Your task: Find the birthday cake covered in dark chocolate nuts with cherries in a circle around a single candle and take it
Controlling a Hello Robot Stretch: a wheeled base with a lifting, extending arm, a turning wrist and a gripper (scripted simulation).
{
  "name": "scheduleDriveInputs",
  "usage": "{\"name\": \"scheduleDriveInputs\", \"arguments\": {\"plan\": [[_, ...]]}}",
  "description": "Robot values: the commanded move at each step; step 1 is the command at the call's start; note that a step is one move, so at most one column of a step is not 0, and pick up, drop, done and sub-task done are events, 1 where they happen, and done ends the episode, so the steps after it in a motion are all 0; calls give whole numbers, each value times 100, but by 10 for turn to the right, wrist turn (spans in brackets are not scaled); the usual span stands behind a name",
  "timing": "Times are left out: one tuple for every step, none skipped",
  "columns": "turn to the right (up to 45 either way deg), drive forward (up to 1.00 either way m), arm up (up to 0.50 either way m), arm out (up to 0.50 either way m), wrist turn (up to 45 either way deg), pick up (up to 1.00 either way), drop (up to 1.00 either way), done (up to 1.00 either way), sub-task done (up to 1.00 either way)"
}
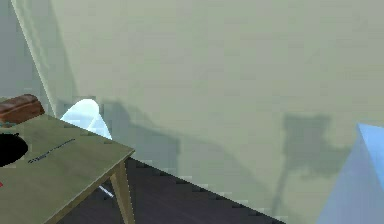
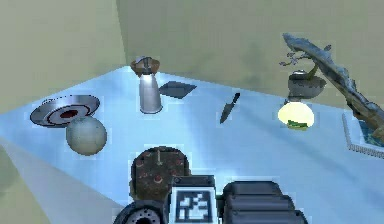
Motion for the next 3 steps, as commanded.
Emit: {"name": "scheduleDriveInputs", "arguments": {"plan": [[0,0,0,4,0,0,0,0,0],[0,0,0,0,450,0,0,0,0],[0,0,0,0,450,0,0,0,0]]}}
